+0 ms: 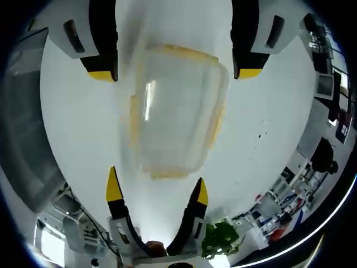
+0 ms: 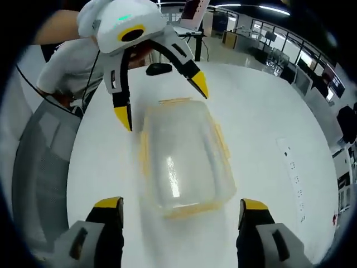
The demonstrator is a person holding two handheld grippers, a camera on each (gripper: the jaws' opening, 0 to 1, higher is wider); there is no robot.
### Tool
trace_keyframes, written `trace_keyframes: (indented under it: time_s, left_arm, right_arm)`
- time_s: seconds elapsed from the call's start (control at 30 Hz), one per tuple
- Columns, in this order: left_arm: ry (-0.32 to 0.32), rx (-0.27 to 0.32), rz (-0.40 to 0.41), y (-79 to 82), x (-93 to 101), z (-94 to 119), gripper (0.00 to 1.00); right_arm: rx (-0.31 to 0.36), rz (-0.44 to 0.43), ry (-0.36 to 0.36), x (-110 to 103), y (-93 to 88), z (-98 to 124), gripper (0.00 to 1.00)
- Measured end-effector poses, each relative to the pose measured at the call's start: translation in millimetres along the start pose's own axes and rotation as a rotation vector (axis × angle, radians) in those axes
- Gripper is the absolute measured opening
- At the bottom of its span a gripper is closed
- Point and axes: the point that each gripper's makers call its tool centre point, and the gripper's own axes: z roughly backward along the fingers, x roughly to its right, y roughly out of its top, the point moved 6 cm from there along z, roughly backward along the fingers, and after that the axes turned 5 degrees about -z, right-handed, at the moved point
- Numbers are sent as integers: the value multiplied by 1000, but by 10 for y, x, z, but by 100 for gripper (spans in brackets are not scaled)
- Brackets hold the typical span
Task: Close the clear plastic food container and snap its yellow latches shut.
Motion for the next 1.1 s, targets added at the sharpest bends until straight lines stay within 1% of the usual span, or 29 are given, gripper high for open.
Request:
trace_keyframes:
  time_s: [0.13, 0.23, 0.3, 0.37, 0.5, 0.6, 0.73, 0.83, 0.93, 1.0, 1.03, 1.1]
  left_arm:
    - [13, 11, 19, 11, 15, 57, 83]
    - [12, 26, 56, 14, 50, 100, 84]
    - [27, 37, 77, 13, 62, 130, 82]
    - [32, 51, 103, 10, 88, 146, 83]
    - [49, 58, 116, -2, 155, 193, 83]
    - [77, 72, 143, -11, 205, 235, 84]
    - [99, 107, 212, -21, 285, 280, 83]
    - [109, 120, 242, -29, 343, 304, 84]
    - [131, 150, 287, -31, 388, 343, 84]
    - [161, 179, 330, -32, 410, 384, 84]
    - [165, 183, 333, -48, 438, 405, 85]
    - [179, 174, 330, -75, 475, 432, 86]
  right_arm:
    - [17, -15, -15, -62, -17, 40, 84]
    - [44, -41, -34, -108, -36, 67, 83]
    - [61, -56, -53, -128, -58, 83, 83]
    - [82, -74, -68, -163, -79, 94, 83]
    - [106, -92, -92, -234, -116, 116, 83]
    - [146, -113, -119, -302, -120, 148, 83]
    - [196, -158, -148, -379, -134, 183, 82]
    - [224, -174, -163, -460, -154, 194, 82]
    - [244, -197, -180, -530, -183, 209, 82]
    - [265, -226, -185, -579, -194, 232, 82]
    - [284, -251, -179, -605, -191, 236, 82]
    - [303, -260, -190, -636, -207, 254, 82]
